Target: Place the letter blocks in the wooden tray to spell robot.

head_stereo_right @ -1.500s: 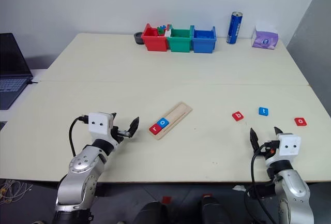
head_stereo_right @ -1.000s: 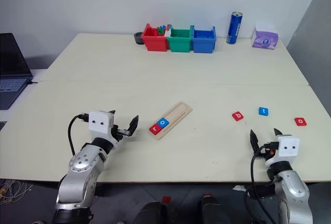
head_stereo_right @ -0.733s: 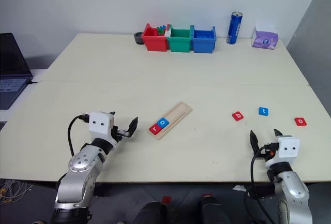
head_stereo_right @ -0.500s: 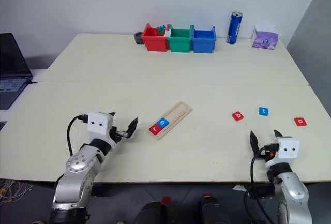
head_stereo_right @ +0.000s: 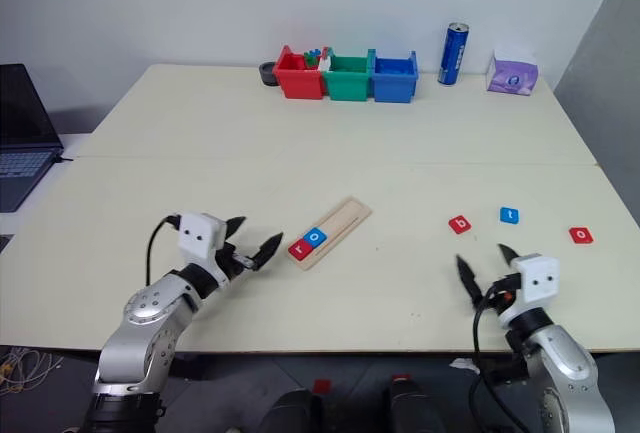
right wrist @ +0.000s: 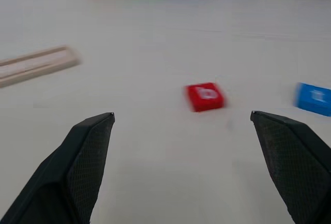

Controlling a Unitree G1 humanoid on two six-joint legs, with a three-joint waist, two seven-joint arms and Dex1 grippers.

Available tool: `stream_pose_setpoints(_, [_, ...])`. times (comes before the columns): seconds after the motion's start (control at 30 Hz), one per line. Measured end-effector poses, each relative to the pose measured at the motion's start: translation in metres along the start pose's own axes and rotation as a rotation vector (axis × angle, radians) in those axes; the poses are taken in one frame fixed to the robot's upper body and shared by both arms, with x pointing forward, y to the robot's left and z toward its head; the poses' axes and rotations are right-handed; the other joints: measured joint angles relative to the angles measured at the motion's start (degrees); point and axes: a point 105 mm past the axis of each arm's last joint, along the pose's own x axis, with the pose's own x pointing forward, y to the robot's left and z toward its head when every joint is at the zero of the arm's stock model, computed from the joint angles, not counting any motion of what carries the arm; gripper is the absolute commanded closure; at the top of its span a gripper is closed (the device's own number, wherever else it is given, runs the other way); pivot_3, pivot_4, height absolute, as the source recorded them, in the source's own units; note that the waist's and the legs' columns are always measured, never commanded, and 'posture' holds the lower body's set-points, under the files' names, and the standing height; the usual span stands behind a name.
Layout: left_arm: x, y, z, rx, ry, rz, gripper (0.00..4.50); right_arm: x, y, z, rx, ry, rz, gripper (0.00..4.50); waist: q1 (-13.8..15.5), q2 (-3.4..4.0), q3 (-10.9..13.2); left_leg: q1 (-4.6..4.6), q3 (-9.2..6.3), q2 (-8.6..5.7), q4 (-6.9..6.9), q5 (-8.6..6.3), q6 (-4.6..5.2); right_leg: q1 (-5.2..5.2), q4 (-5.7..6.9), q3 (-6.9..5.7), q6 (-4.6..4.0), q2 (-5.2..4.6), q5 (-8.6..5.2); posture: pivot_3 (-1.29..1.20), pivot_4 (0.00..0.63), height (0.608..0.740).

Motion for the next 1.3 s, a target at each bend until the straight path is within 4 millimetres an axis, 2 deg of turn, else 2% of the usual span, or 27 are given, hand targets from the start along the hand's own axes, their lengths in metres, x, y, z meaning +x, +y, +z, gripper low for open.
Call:
stream_pose_setpoints(0.17, [0.006,-0.020,0.002,-0.027,0.061,-0.144,0.00,0.001,0.048,0.020,0.016,0.064,0.316,0.03,0.02,-0.03,0.01,-0.03,-0.05,-0.01,0.01,0.00,0.00,0.00,-0.02,-0.06,0.01,0.03,0.00,0.00,0.150,0.740])
stream_pose_setpoints(0.33, [0.011,-0.028,-0.004,-0.016,0.131,-0.184,0.00,-0.009,0.075,0.026,0.013,0.132,0.496,0.03,0.04,-0.08,0.03,-0.05,-0.05,-0.02,0.02,0.00,0.00,0.00,-0.03,-0.08,0.01,0.03,-0.01,0.00,0.150,0.740])
stream_pose_setpoints(0.47, [0.014,-0.038,-0.013,-0.008,0.187,-0.207,0.00,-0.009,0.078,0.027,0.007,0.141,0.526,0.03,0.05,-0.11,0.05,-0.04,-0.04,-0.02,0.02,0.00,0.00,0.00,-0.03,-0.07,0.01,0.03,0.00,0.00,0.150,0.740])
stream_pose_setpoints(0.7, [0.024,-0.036,-0.009,0.025,0.203,-0.147,0.00,-0.011,0.079,0.027,0.014,0.144,0.548,0.03,0.11,-0.12,0.06,-0.06,-0.05,-0.02,0.02,0.00,0.00,0.00,-0.04,-0.07,0.01,0.03,-0.01,0.00,0.150,0.740])
stream_pose_setpoints(0.97, [0.023,-0.041,-0.015,-0.015,0.251,-0.129,0.00,-0.015,0.075,0.028,0.004,0.152,0.548,0.03,0.11,-0.13,0.06,-0.06,-0.06,-0.02,0.02,0.00,0.00,0.00,-0.04,-0.08,0.01,0.03,-0.01,0.00,0.150,0.740])
stream_pose_setpoints(1.3, [0.025,-0.040,-0.012,-0.027,0.291,-0.097,0.00,-0.015,0.077,0.029,0.025,0.147,0.562,0.03,0.11,-0.13,0.06,-0.04,-0.07,-0.03,0.03,0.00,0.00,0.01,-0.02,-0.08,0.02,0.04,0.00,0.00,0.150,0.740])
